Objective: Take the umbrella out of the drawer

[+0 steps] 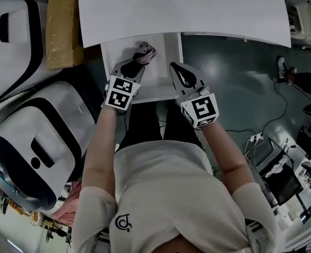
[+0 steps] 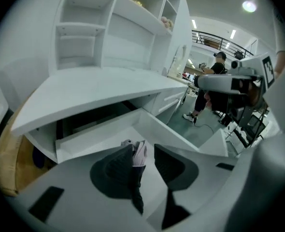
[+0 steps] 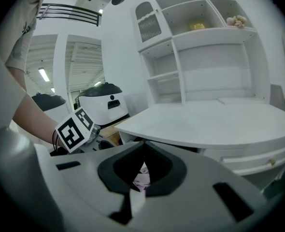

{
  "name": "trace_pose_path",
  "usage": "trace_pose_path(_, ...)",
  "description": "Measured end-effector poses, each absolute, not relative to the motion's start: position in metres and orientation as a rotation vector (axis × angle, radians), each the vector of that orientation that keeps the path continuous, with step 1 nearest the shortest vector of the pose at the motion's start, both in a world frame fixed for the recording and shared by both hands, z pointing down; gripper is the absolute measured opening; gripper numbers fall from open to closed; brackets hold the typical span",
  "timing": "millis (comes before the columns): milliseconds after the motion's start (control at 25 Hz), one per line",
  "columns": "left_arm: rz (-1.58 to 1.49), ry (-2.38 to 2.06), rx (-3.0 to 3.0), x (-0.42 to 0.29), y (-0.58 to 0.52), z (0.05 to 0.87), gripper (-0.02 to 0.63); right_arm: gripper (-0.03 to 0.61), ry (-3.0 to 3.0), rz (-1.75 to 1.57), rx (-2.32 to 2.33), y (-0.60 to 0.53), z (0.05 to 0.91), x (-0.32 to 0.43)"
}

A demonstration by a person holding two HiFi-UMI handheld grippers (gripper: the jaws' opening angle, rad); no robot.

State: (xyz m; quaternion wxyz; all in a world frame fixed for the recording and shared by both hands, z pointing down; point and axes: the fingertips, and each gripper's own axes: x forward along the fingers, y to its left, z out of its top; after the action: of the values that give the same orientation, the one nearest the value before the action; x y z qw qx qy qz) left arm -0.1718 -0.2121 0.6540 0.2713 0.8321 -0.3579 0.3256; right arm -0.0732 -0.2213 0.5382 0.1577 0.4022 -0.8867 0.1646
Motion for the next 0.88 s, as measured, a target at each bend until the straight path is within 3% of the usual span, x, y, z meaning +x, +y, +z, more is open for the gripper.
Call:
trace_pose_path(120, 0.929, -0.920, 2.204, -0.176, -0.216, 0.687, 0.239, 0.006, -2.507, 0.495, 1.178, -0.227, 0.552, -0.076)
trace_pose_path(400, 1.029, -0.794, 2.151, -0.173, -0.222, 0.741, 0.354, 0.006, -2.448, 0.564, 1.266, -0.240, 0.578, -0.075)
trace_pose_path(880, 1.241, -0.698, 2.100, -0.152, -0.229, 0.803, 0.408, 0.006, -2.347, 0.664, 1.372, -0.245, 0.609, -0.065)
